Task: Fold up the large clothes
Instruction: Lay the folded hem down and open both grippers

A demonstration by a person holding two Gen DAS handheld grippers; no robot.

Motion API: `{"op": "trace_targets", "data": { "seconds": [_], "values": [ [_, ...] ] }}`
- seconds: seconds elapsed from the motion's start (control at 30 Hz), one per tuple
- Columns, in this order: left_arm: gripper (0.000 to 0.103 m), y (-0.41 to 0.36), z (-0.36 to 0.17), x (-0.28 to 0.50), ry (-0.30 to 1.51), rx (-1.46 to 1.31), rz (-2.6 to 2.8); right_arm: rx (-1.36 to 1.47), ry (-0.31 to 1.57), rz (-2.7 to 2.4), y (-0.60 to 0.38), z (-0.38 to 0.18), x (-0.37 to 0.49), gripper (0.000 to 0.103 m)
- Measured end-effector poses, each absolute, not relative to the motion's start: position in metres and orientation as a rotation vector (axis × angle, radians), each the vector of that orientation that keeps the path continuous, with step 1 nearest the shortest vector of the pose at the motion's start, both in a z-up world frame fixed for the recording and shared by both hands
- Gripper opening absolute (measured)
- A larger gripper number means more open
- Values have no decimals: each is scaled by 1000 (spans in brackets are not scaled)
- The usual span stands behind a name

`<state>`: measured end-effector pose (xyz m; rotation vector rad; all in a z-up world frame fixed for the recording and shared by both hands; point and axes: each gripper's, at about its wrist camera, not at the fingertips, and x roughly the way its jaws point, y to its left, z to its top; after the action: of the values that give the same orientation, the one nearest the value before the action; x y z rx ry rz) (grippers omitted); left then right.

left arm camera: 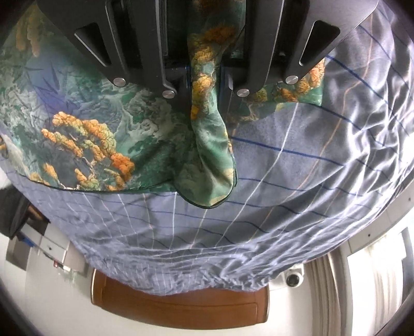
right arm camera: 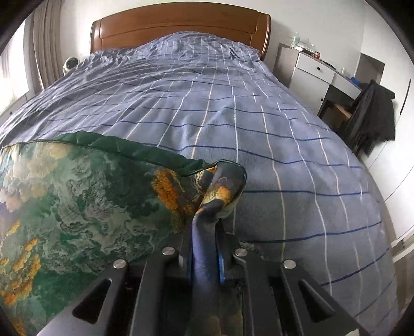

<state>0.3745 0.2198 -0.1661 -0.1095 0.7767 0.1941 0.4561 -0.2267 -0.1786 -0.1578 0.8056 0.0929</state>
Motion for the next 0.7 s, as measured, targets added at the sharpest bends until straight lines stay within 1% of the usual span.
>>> {"op": "trace_targets", "data": {
  "seconds": [0.13,0.27,0.33,0.4,0.43,0.47,0.5,0.6,0.67,0.7],
  "values": [
    [15,215,-165,374,777,-110,195,-129,800,102,-228,-183,459,16],
    [18,213,-165,375,769,-121,187,-115,794,103,-228,-185,460,17],
    [27,217,-163,375,771,-135,188,-114,796,103,-228,-185,460,18],
    [47,221,-162,374,773,-158,207,-105,798,105,-230,-185,460,19],
    [53,223,-161,373,771,-170,226,-100,799,106,-230,-185,461,20],
    [66,224,-159,373,772,-174,237,-91,801,110,-232,-185,461,20],
    [75,224,-157,373,774,-173,255,-83,802,114,-234,-185,462,21],
    [86,221,-152,370,779,-152,271,-49,816,129,-239,-182,463,22],
    [89,219,-147,368,793,-136,274,-7,839,154,-247,-179,465,23],
    [90,219,-143,366,802,-131,269,8,848,158,-250,-177,465,26]
  ]
}}
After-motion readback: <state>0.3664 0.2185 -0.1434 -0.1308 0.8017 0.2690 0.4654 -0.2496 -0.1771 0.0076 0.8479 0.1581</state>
